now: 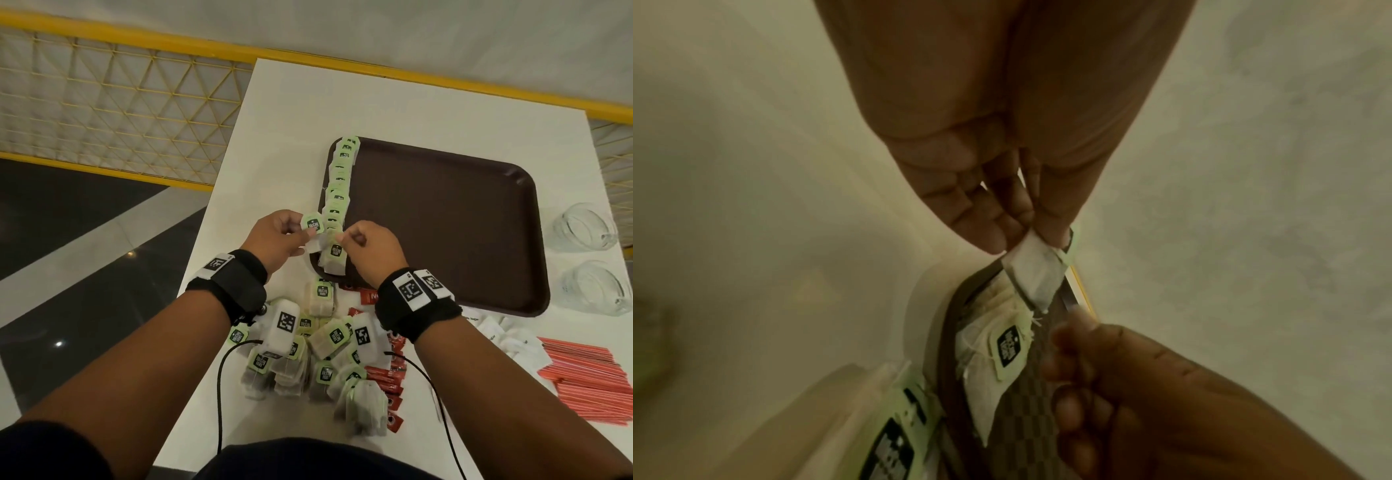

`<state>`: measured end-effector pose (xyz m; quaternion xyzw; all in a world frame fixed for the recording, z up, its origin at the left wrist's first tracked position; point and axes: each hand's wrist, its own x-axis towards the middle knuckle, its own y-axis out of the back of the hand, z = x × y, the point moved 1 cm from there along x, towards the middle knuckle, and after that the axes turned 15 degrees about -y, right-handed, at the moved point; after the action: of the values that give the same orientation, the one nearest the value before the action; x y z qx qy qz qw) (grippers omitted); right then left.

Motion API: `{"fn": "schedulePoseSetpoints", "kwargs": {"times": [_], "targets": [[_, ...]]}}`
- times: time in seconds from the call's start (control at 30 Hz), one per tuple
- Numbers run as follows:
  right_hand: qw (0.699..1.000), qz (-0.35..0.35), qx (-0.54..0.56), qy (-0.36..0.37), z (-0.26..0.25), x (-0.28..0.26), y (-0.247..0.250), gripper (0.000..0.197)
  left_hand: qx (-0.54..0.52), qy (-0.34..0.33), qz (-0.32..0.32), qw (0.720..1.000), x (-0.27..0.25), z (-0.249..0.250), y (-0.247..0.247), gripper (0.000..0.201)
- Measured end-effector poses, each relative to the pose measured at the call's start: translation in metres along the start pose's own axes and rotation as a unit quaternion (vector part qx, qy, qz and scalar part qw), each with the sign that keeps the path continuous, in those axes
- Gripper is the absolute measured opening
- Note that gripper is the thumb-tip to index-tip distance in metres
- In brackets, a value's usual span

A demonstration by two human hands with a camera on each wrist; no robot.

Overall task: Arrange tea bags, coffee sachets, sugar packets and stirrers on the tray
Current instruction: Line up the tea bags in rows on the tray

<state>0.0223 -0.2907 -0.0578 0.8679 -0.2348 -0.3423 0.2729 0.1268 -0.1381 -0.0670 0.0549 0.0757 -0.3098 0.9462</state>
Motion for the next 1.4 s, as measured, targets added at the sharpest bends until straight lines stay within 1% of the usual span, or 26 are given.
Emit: {"fn": "schedulePoseSetpoints", "kwargs": {"times": [0.07,0.17,0.23,0.4,0.53,0.63,0.7,0.77,0.8,0.87,0.93,1.07,1.17,1.27,1.3,1.37,1.4], "targets": [[0.998,-0.024,0.055,0.016,-0.006,0.003,0.007,0.02,0.002,-0.01,-0.004,1.0,0.006,0.005,-0.004,0.01],[0.989,-0.078,0.126,0.014,-0.012,0.009,0.014,0.012,0.009,-0.02,-0.011,1.0,0.016,0.011,-0.01,0.012],[0.982,-0.099,0.159,0.008,-0.013,0.015,0.017,0.008,0.015,-0.025,-0.014,0.999,0.023,0.015,-0.014,0.016],[0.975,-0.099,0.2,-0.013,-0.017,0.038,0.024,0.012,0.019,-0.043,-0.024,0.999,0.045,0.025,-0.019,0.02],[0.974,-0.095,0.208,-0.007,-0.019,0.056,0.029,0.008,0.027,-0.055,-0.026,0.998,0.061,0.028,-0.023,0.022],[0.975,-0.068,0.211,-0.007,-0.022,0.077,0.038,0.008,0.053,-0.062,-0.022,0.996,0.076,0.028,-0.024,0.02],[0.975,-0.025,0.218,-0.021,-0.022,0.094,0.046,0.008,0.103,-0.056,-0.012,0.993,0.082,0.026,-0.023,0.02],[0.977,0.025,0.207,-0.04,-0.022,0.112,0.056,0.005,0.168,-0.041,-0.011,0.985,0.085,0.019,-0.019,0.023],[0.978,0.045,0.197,-0.051,-0.021,0.122,0.059,0.008,0.194,-0.03,-0.015,0.98,0.086,0.014,-0.017,0.025],[0.979,0.067,0.182,-0.07,-0.02,0.138,0.063,0.011,0.217,-0.003,-0.03,0.976,0.086,0.005,-0.014,0.025],[0.98,0.074,0.165,-0.078,-0.021,0.152,0.066,0.013,0.209,0.011,-0.041,0.977,0.087,-0.001,-0.014,0.023],[0.988,0.085,0.111,-0.072,-0.024,0.173,0.065,0.009,0.179,0.017,-0.046,0.983,0.088,-0.006,-0.015,0.018],[0.99,0.1,0.069,-0.066,-0.025,0.185,0.06,0.021,0.172,0.018,-0.055,0.983,0.088,-0.006,-0.015,0.019],[0.991,0.102,0.044,-0.069,-0.028,0.193,0.056,0.024,0.168,0.02,-0.055,0.984,0.088,-0.006,-0.014,0.022],[0.992,0.105,0.035,-0.067,-0.029,0.194,0.055,0.022,0.168,0.019,-0.054,0.984,0.088,-0.006,-0.014,0.022],[0.99,0.115,0.026,-0.07,-0.029,0.197,0.054,0.012,0.17,0.018,-0.053,0.984,0.088,-0.007,-0.013,0.023],[0.99,0.122,0.022,-0.072,-0.029,0.197,0.054,0.012,0.173,0.018,-0.053,0.983,0.088,-0.007,-0.013,0.023]]}}
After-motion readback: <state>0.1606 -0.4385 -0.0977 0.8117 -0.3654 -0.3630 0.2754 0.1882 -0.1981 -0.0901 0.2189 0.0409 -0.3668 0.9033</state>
